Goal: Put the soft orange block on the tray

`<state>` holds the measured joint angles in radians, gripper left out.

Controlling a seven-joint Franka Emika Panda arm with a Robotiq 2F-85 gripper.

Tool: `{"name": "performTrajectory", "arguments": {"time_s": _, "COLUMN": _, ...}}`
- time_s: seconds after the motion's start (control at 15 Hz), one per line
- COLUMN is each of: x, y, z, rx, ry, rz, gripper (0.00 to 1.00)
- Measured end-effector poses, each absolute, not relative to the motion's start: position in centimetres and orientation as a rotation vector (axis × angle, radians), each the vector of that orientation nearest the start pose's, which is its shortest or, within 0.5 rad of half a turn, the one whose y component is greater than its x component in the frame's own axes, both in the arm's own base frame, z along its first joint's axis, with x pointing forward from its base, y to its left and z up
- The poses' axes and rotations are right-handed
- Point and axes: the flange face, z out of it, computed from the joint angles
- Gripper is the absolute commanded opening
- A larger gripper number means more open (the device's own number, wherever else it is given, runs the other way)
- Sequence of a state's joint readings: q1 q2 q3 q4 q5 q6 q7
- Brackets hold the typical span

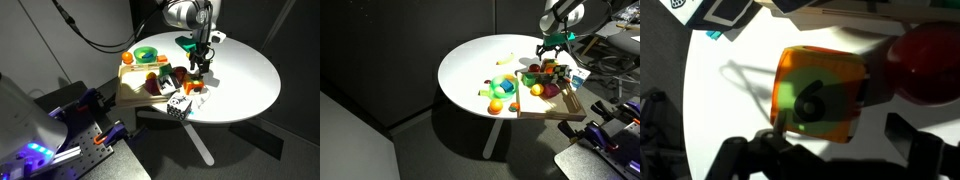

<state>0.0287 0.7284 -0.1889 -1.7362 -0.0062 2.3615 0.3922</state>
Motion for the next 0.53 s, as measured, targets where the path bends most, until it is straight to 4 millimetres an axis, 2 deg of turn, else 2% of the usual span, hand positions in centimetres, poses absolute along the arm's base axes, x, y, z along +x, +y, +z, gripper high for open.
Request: {"name": "performTrajectory", "arguments": {"time_s": 0.53, "x": 65.07, "y": -10.73, "z": 15.14, "rx": -3.194, "ry": 0.842, "rz": 0.159, "gripper": 1.0}}
